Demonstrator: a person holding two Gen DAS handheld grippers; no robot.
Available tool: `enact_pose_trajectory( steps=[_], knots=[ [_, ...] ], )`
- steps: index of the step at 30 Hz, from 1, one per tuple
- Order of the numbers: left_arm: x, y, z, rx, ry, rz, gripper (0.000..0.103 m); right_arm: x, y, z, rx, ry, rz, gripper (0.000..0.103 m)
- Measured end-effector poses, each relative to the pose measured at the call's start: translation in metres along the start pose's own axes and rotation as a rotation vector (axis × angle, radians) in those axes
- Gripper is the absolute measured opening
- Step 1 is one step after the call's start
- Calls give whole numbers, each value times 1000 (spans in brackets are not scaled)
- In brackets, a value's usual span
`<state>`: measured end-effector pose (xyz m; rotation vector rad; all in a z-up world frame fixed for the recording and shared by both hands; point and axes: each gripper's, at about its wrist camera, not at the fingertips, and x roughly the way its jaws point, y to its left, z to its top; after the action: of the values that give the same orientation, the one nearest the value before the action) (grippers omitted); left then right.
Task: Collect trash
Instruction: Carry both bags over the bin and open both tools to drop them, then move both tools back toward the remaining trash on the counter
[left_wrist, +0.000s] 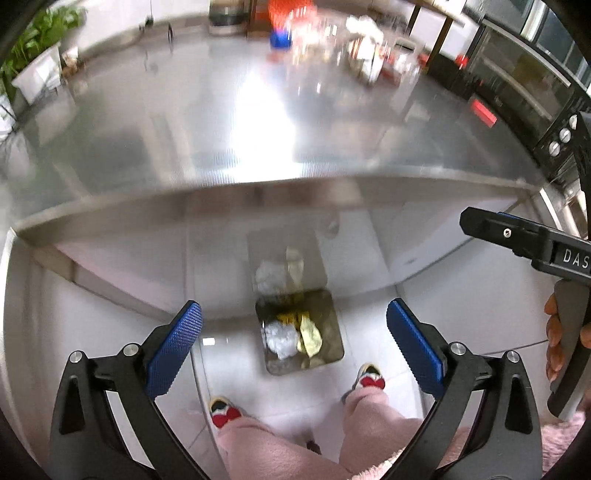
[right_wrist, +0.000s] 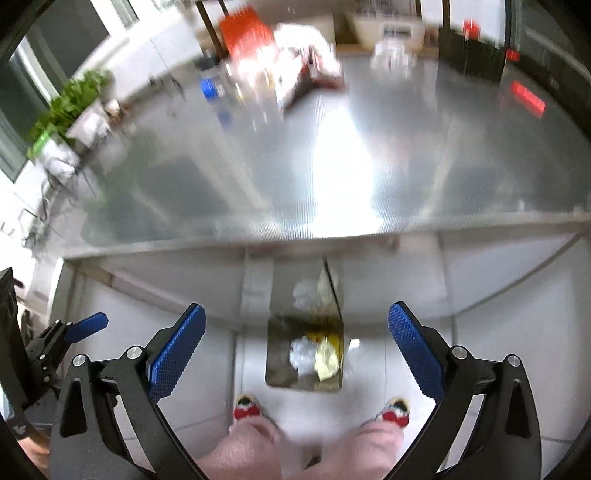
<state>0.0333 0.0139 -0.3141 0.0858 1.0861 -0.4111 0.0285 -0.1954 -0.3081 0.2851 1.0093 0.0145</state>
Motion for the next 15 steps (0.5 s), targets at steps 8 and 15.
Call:
enact_pose_trajectory(
  steps=[8, 15],
  knots=[
    [-41, -10, 49, 42, -127, -11, 95, -33, -8, 49, 15, -136, -25, 99],
    [-33, -6, 100, 55, -171, 6, 95, -29, -14, 103, 13, -193, -44, 99]
  ],
)
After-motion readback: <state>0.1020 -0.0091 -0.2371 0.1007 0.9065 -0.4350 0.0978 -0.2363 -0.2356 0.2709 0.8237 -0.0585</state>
